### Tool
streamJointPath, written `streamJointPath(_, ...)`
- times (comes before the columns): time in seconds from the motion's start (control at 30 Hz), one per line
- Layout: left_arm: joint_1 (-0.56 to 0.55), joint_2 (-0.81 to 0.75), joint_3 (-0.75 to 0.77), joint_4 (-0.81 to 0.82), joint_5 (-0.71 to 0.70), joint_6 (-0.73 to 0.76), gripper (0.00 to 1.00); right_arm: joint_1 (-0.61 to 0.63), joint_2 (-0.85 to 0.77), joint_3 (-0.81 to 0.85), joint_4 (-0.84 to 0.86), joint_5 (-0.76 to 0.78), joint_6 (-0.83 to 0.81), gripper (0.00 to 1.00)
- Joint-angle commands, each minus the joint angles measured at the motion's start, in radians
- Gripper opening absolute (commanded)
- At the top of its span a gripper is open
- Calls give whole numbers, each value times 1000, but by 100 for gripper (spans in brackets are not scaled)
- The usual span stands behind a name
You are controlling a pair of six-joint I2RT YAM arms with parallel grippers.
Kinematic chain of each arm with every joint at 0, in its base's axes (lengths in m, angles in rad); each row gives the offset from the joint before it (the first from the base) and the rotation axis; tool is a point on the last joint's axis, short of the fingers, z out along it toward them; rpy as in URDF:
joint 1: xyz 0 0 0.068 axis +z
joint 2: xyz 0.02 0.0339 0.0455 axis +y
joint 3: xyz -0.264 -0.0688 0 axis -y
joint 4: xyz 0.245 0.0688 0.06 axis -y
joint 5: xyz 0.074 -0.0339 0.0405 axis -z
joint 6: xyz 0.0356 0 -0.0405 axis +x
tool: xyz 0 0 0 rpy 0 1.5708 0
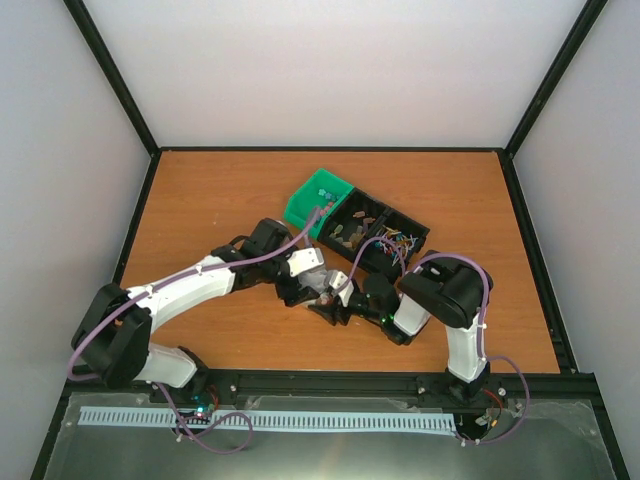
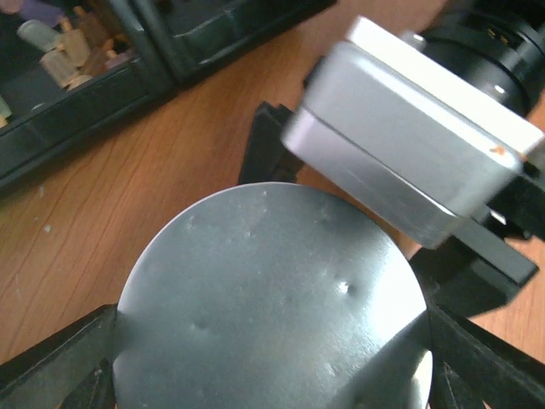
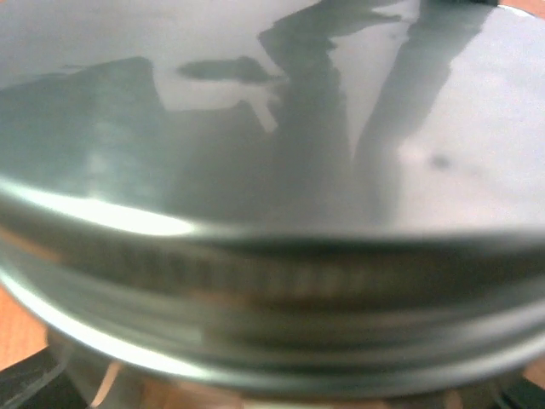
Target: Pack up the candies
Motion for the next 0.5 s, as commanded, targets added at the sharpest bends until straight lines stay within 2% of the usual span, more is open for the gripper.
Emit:
streamJointPath(0.0,-11,33,19,-288,124,263,75,-19,-10,-21,66,-51,-35,65)
streamJointPath(0.17,-3,120,99,-530,164,676,74,-48,-20,-46,65,-151,-77,61)
streamJointPath(0.27,0,170,151,-605,155,802,74,-68,-34,-54,51,-194,-106,62)
streamJointPath(0.33,2,189,161,-578,139,777,74,-76,-44,-52,33,-184,-117,70)
streamJointPath(0.4,6,187,149,-475,123,602,72,-77,-52,-52,29,-161,-115,85)
streamJointPath(0.47,7,173,134,-372,103,411,72,-77,-65,-50,24,-142,-104,95)
